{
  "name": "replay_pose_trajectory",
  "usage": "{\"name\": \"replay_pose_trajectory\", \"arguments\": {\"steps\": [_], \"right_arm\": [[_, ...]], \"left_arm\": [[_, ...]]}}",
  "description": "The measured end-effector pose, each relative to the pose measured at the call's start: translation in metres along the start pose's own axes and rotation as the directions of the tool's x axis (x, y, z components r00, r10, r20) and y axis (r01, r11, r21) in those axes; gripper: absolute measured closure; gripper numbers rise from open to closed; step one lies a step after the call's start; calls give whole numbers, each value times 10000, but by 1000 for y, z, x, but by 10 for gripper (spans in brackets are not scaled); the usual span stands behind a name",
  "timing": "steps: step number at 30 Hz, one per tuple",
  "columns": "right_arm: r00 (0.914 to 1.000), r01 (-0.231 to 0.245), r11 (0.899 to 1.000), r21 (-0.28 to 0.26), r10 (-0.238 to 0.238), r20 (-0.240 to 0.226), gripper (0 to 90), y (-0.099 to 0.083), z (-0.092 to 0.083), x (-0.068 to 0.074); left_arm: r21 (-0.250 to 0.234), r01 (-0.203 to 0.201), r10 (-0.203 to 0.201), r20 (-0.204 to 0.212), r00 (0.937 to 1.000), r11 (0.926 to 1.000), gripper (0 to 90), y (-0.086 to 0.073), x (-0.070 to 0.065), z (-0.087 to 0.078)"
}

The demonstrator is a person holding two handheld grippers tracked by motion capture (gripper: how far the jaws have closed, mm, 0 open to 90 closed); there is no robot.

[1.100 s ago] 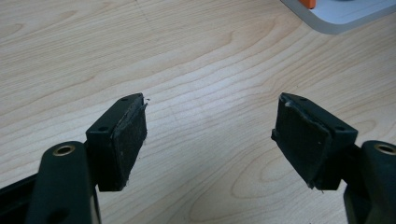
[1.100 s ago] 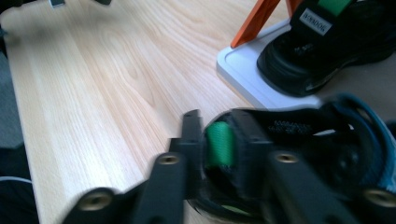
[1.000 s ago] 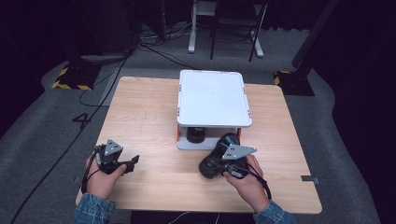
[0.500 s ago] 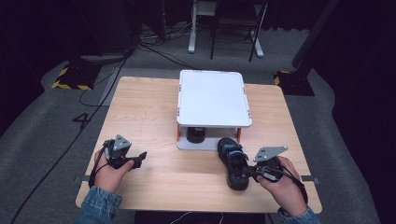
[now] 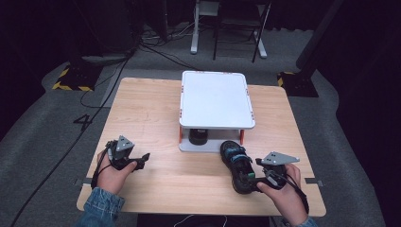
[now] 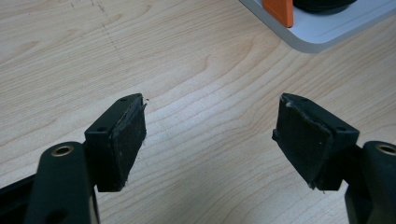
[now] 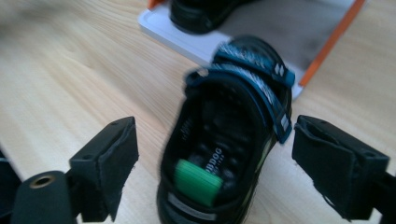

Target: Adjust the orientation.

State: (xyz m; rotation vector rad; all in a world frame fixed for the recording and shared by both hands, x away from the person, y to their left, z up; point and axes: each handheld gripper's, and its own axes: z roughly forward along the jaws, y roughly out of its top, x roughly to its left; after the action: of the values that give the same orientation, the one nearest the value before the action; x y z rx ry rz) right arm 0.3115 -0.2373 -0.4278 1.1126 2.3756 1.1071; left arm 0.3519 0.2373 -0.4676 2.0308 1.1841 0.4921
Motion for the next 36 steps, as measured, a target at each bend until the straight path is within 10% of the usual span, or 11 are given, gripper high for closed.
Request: {"name": "replay_pose_trajectory", "arguments": {"steps": [6,9,17,26,36], "right_arm": [[9971,-659,9962,562,679,-353,215,-16,27,-9],[9888,-1050,9934,452,1091,-1014,456,-19,23,-22],[9899,-1049,9937,397,1082,-914,688,-21,22,-27],[9854,-1006,9930,-623,907,-1444,725,-12,20,-19],[9868,-1454,9735,-1766,1299,-967,722,-7,12,-16]], "left_arm": [[-9,20,-20,50,10000,10000,252,0,-1,0],[-4,49,-49,10,10000,10000,252,0,0,1],[77,-69,68,66,10000,9999,251,1,-3,5],[-23,95,-95,119,9999,10000,251,6,0,10],[-58,-212,215,451,9988,9998,250,23,-7,28]]}}
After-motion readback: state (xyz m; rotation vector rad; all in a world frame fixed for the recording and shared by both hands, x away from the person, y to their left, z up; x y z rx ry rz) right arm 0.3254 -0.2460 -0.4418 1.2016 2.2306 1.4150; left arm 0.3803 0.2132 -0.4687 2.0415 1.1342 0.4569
